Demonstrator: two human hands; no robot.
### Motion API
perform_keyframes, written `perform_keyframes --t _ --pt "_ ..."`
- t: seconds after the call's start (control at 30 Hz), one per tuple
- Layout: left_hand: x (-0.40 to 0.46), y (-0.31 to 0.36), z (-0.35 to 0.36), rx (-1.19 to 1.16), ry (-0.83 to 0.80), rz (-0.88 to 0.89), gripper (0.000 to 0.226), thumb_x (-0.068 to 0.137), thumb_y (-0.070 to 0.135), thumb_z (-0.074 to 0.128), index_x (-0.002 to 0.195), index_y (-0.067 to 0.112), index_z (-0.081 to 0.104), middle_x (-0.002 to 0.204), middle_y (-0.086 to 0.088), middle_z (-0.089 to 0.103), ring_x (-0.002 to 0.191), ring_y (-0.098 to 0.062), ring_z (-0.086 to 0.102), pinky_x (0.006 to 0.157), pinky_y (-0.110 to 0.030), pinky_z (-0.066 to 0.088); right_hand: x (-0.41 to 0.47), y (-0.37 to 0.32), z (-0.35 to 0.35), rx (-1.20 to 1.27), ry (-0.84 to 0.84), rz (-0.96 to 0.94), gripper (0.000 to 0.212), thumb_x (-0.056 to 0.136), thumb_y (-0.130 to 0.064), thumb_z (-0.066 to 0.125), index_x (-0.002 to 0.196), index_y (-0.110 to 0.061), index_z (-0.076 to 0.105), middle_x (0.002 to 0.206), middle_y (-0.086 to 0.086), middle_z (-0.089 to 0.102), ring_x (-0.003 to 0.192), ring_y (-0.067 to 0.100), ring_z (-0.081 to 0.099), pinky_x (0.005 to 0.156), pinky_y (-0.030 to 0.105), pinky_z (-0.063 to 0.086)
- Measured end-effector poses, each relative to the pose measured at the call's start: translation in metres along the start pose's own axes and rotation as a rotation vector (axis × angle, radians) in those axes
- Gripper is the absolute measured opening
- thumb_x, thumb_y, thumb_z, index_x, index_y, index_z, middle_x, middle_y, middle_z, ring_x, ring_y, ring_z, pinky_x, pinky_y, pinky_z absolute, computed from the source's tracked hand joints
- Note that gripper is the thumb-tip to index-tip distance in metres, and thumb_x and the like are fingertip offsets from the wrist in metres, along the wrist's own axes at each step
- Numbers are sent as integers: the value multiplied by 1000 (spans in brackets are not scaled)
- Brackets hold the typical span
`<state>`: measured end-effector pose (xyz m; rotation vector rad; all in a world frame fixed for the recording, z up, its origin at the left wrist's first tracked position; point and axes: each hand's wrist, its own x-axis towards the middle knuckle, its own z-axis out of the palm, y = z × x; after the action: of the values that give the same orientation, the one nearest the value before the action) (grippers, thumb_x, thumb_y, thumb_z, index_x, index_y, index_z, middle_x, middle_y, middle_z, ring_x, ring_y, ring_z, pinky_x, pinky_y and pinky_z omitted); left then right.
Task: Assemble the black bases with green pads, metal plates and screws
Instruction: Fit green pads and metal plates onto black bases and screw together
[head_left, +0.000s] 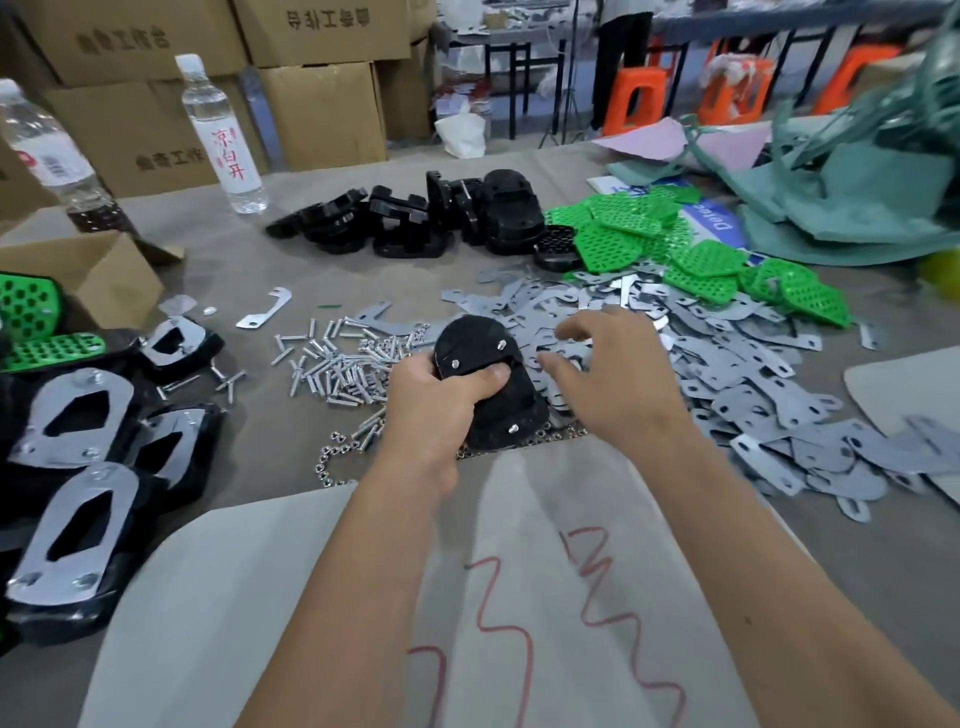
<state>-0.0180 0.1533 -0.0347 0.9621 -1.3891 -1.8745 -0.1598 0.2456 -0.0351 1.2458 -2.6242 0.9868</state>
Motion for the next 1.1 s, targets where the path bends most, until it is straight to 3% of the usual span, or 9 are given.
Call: perform_keyframes --t 0.1,0.2,0.37,0.47,0.57,0.73,0.87,0.97,1.1 --pt "-1 -6 26 24 -30 -46 21 80 -2 81 74 18 79 86 -7 81 85 -30 79 74 -49 65 -9 33 -33 -30 53 77 34 88 -40 79 108 -12 77 99 8 77 98 28 68 77 30 42" --pt "-2 -8 55 26 -67 -61 18 79 0 82 77 18 78 86 -4 81 85 -27 79 80 -49 64 -15 67 -66 -181 127 157 47 88 -48 78 113 -9 74 102 18 75 104 37 65 89 39 47" --pt "-9 -15 96 32 -96 -100 20 79 3 80 86 18 71 79 1 79 80 -22 78 72 -40 64 -22 101 -101 -445 -173 494 62 87 -73 63 96 -12 67 101 19 70 113 38 58 94 43 45" --pt "-13 -19 106 75 -119 -154 28 79 7 80 103 16 68 97 -7 78 87 -24 76 78 -45 65 -24 101 -101 -195 -179 501 34 87 -51 80 79 -18 71 84 13 72 95 34 64 86 40 51" --pt "-10 -21 103 71 -125 -171 30 84 3 74 109 19 67 101 -6 77 84 -22 76 65 -40 65 -25 93 -99 76 -57 470 22 86 -27 85 74 -15 71 67 8 70 60 23 61 72 39 57" --pt "-6 -14 69 70 -32 -77 29 88 -4 69 107 18 71 102 -4 78 93 -25 77 84 -50 64 -11 60 -90 312 236 330 29 82 -28 88 65 -24 65 60 -6 65 55 9 59 59 23 47" --pt "-2 -4 30 -20 65 -1 36 90 -11 59 109 17 71 108 -11 77 102 -35 74 87 -61 61 -1 6 -60 916 2 333 11 88 -20 83 80 -15 77 55 -7 63 47 5 52 46 15 41" --pt "1 0 3 17 166 116 39 91 -12 58 103 23 71 107 -7 78 105 -34 73 92 -58 59 -3 -28 -31 1007 -219 211 14 91 -14 79 78 -11 77 59 2 62 52 11 51 48 20 42" --pt "3 2 -10 91 236 247 39 89 -11 63 100 25 70 98 1 78 99 -23 75 85 -40 61 -13 -42 -4 950 -290 160 10 89 -10 81 80 -10 77 61 2 70 51 8 56 50 19 46"
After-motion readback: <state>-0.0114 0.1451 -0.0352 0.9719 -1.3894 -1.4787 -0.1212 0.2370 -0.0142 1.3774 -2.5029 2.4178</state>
